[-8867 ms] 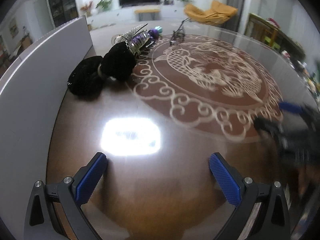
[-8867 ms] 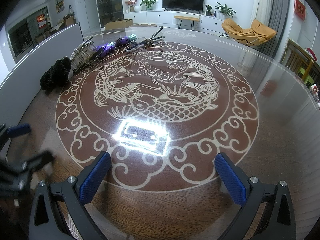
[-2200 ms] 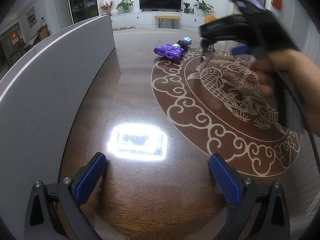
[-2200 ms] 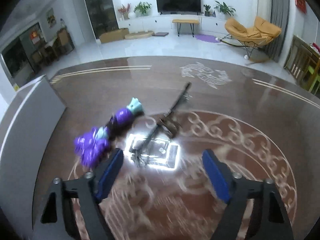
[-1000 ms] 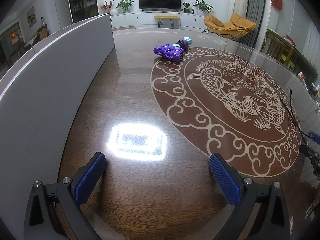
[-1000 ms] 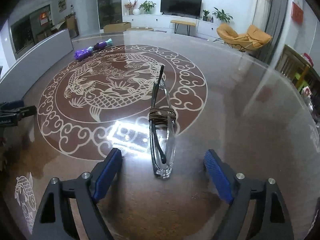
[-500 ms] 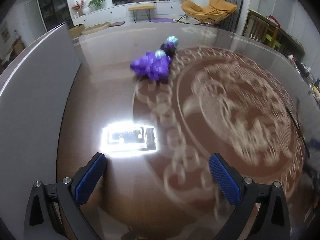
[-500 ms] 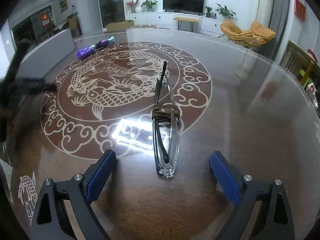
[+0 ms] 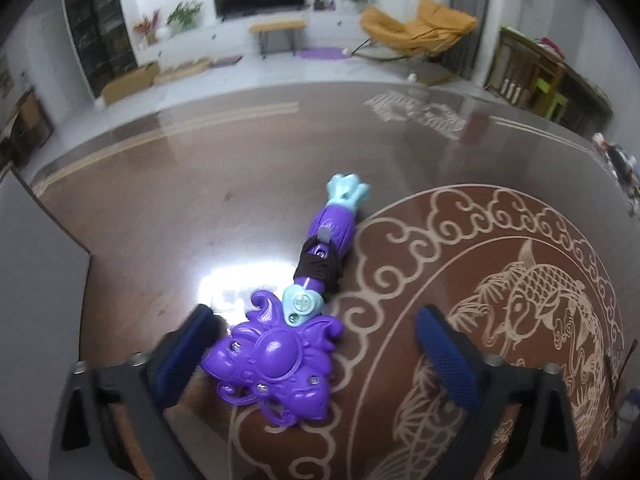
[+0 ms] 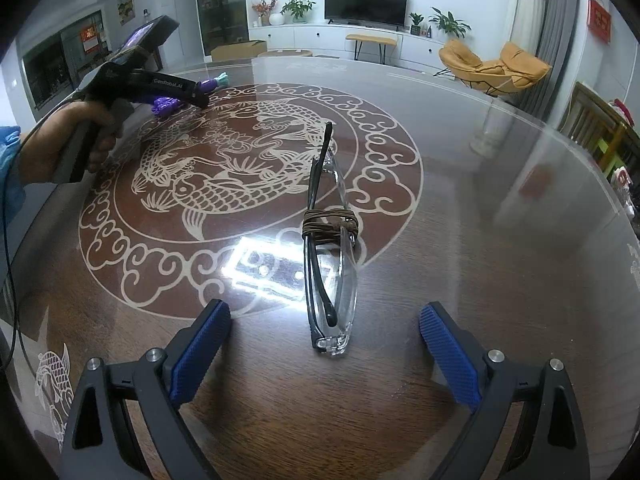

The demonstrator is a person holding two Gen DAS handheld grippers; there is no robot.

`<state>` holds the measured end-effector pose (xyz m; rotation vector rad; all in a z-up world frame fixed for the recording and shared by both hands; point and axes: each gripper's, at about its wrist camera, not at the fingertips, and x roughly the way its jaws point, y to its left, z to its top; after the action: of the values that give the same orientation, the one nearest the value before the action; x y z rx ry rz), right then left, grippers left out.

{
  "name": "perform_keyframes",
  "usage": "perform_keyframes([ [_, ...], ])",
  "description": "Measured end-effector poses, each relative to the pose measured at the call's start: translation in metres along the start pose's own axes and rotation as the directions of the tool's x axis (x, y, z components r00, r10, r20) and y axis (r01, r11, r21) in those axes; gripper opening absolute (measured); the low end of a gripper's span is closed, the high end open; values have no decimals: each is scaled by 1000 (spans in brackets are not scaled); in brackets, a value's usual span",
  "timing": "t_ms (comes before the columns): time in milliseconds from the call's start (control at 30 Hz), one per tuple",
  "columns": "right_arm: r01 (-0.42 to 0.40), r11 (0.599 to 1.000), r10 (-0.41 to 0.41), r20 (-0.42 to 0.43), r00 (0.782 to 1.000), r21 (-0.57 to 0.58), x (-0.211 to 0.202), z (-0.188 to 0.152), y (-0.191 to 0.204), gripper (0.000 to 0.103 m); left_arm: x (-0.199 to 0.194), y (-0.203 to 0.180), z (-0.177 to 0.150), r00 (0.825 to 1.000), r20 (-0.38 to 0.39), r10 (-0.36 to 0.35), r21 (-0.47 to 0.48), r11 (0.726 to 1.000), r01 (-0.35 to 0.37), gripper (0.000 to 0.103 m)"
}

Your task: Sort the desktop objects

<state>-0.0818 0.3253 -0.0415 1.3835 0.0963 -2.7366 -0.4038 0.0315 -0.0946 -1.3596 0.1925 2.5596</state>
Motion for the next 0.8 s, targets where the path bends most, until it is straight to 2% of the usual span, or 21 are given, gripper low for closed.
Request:
perform_keyframes([
  [67, 5, 1000, -5, 1, 1000, -2, -1, 0, 0, 96, -9, 0, -5, 1000, 29, 1, -9, 1000, -1, 44],
  [167, 10, 1000, -10, 3, 1000, -6, -2, -1, 0, 96, -20, -3, -25, 999, 31, 25, -28, 999, -24, 44],
  [267, 6, 1000, -6, 1, 1000, -3, -2, 0, -2, 96, -44, -11, -60, 999, 34, 41, -67, 997, -39, 44],
  [367, 4, 1000, -4, 0, 1000, -2, -2, 0, -4, 96, -80, -27, -118, 998, 40, 48, -84, 995, -45, 44],
  [433, 6, 1000, -6, 1, 1000, -3, -2, 0, -4, 96, -105, -41, -154, 998, 51, 33, -87, 996, -28, 43],
  [567, 5, 1000, -5, 1, 1000, -3, -1, -1, -3, 97, -132, -70, -194, 996, 81, -27, -38, 999, 30, 43],
  [633, 6, 1000, -6, 1, 1000, -3, -1, 0, -3, 97, -135, -86, -202, 997, 79, -8, 20, 1000, 6, 48],
  [667, 6, 1000, -6, 0, 1000, -3, -1, 0, -3, 97, -134, -88, -201, 997, 74, -11, 29, 1000, 9, 61],
  [700, 6, 1000, -6, 1, 1000, -3, -1, 0, -3, 97, -131, -88, -199, 998, 60, -14, 28, 1000, 13, 89],
  [733, 5, 1000, -5, 0, 1000, -2, -1, 0, -3, 97, -126, -84, -198, 999, 27, -19, 20, 1000, 19, 103],
  [800, 3, 1000, -3, -1, 1000, 0, -1, 0, -2, 98, -122, -81, -195, 1000, 11, -27, 24, 999, 27, 103],
])
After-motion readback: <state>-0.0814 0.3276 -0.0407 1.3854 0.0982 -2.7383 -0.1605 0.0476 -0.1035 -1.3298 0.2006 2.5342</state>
